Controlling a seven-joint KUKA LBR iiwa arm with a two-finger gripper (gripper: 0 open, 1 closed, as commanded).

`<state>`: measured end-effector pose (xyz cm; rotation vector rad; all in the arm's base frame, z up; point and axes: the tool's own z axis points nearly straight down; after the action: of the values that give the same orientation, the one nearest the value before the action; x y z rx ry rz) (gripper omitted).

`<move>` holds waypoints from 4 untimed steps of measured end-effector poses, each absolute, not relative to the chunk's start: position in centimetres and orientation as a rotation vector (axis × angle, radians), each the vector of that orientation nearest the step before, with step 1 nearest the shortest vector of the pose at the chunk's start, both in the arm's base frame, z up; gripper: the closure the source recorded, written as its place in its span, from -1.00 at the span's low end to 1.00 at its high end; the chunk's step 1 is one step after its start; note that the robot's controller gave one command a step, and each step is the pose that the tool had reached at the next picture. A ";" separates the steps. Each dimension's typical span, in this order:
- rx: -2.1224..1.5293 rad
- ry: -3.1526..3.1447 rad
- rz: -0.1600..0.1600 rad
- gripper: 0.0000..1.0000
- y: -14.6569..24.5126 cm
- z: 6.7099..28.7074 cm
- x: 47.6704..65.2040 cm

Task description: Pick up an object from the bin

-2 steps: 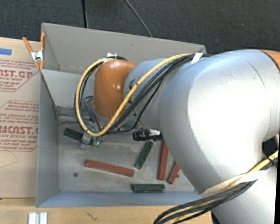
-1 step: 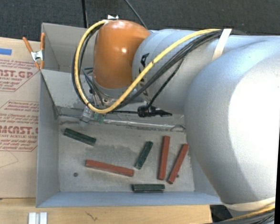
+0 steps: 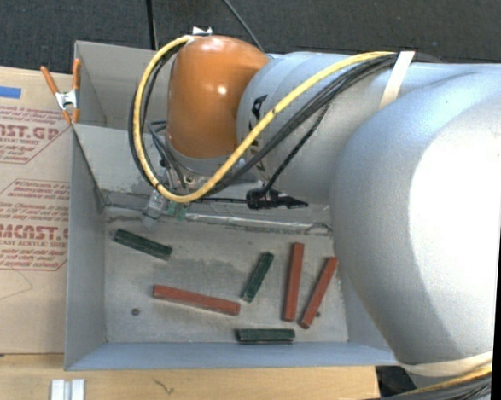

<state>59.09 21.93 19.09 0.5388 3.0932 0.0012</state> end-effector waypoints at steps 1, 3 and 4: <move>0.860 3.024 -0.002 -1.00 21.6 14.9 58.6; 0.701 3.062 0.000 1.00 21.0 6.9 58.0; 0.701 3.062 0.000 1.00 21.0 6.9 58.0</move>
Offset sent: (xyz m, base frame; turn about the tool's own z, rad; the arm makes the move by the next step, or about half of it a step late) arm 0.0000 0.0000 0.0000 0.0000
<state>57.99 20.99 6.94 0.7015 3.0621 -0.0003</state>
